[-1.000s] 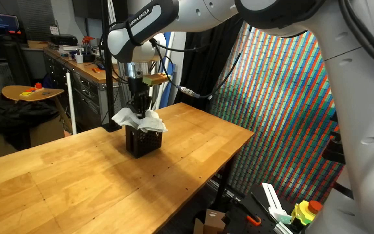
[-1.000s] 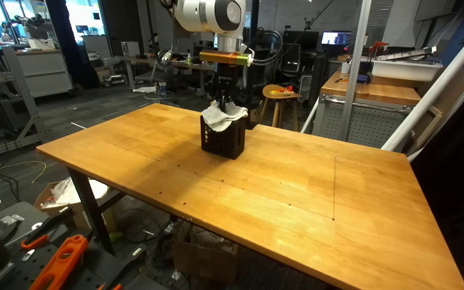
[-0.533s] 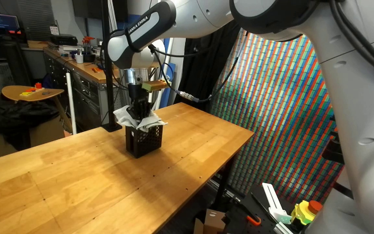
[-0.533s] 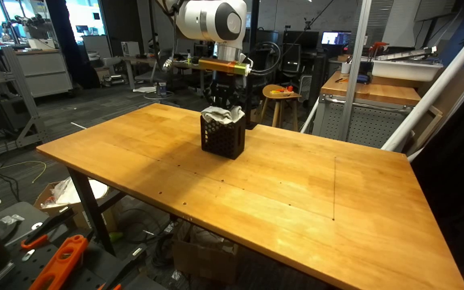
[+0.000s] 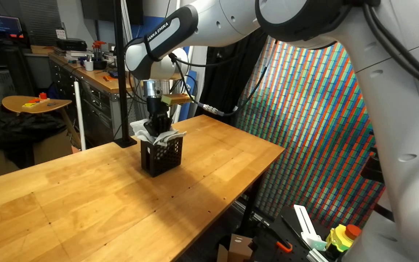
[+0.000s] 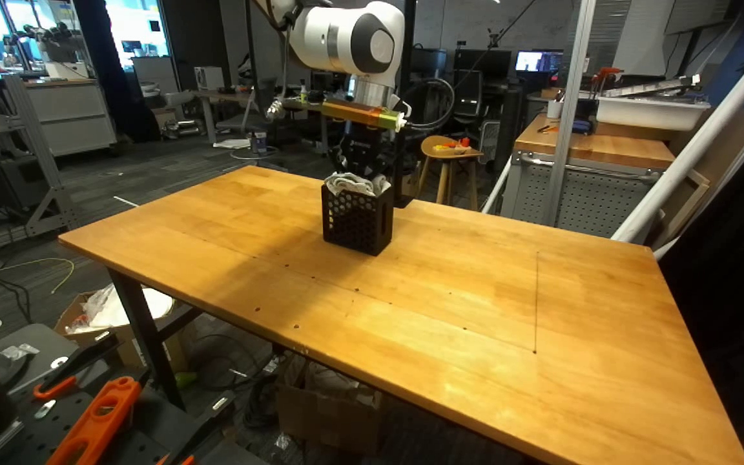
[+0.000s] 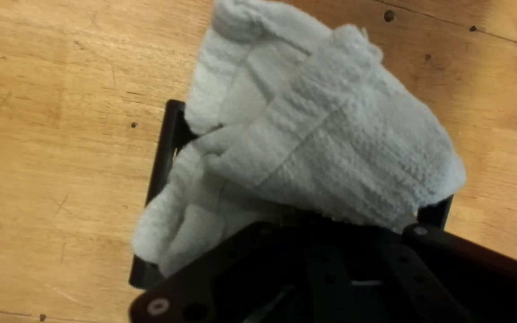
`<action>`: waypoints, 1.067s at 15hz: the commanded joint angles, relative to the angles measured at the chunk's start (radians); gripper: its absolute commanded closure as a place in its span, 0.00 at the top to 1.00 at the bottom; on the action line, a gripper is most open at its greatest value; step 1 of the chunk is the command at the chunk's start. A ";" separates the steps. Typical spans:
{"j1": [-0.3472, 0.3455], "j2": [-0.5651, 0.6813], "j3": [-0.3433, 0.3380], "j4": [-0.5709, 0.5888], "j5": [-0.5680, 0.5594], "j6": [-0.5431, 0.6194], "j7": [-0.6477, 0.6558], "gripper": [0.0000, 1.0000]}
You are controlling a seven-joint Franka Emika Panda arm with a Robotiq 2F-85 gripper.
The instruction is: Pick up the cloth and put it in the box
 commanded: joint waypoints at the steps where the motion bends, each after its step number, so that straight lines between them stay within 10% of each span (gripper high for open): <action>1: -0.011 0.025 -0.005 -0.017 0.016 0.044 0.023 0.11; 16: 0.140 -0.035 -0.091 -0.139 -0.254 0.176 0.353 0.11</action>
